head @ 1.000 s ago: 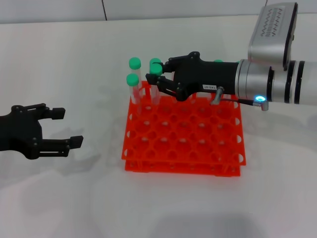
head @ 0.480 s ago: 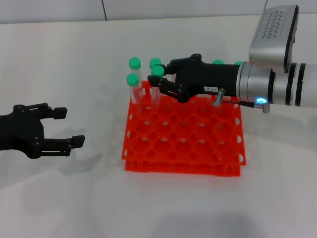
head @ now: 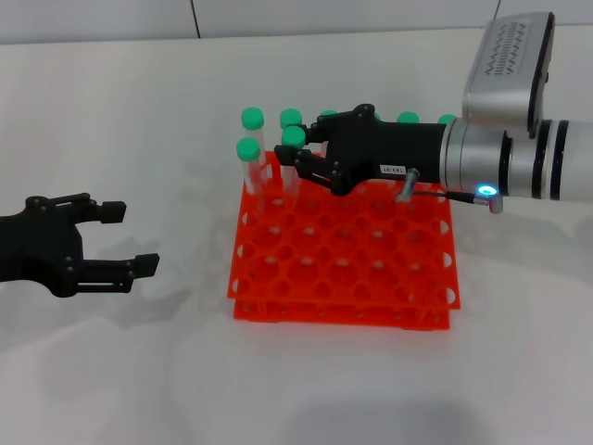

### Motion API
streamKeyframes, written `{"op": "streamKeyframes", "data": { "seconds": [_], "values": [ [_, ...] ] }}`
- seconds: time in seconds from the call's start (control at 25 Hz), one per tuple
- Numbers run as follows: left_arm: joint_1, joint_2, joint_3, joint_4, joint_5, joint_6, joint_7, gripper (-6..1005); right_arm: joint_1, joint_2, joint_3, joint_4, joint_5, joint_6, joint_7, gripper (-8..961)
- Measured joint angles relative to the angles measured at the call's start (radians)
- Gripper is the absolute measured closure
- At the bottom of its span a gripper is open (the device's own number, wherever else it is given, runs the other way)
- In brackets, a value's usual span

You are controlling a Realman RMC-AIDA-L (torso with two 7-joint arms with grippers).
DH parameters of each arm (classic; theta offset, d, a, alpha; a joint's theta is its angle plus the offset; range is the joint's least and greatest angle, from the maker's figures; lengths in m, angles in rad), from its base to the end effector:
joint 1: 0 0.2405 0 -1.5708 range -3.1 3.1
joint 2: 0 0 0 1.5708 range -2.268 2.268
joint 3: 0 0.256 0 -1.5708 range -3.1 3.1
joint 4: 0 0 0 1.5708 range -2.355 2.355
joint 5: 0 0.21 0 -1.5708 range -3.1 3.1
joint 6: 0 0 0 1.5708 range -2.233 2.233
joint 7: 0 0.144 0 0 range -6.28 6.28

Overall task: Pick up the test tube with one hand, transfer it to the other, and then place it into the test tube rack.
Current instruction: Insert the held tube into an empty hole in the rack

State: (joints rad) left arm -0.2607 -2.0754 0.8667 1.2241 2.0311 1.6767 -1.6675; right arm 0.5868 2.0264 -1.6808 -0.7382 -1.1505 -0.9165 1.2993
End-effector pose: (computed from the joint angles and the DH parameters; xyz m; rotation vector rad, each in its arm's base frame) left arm -0.2731 0.2863 0.0618 -2.7329 -0.6265 -0.3596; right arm 0.1623 0.3744 -0.0715 -2.6735 0.3307 0.7051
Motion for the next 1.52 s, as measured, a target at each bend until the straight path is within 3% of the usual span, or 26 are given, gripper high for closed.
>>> {"op": "streamKeyframes", "data": {
  "seconds": [1.52],
  "values": [
    [-0.015, 0.0, 0.0, -0.023, 0.001, 0.0, 0.0, 125, 0.027, 0.001, -0.01, 0.027, 0.0, 0.01, 0.002, 603]
  ]
}}
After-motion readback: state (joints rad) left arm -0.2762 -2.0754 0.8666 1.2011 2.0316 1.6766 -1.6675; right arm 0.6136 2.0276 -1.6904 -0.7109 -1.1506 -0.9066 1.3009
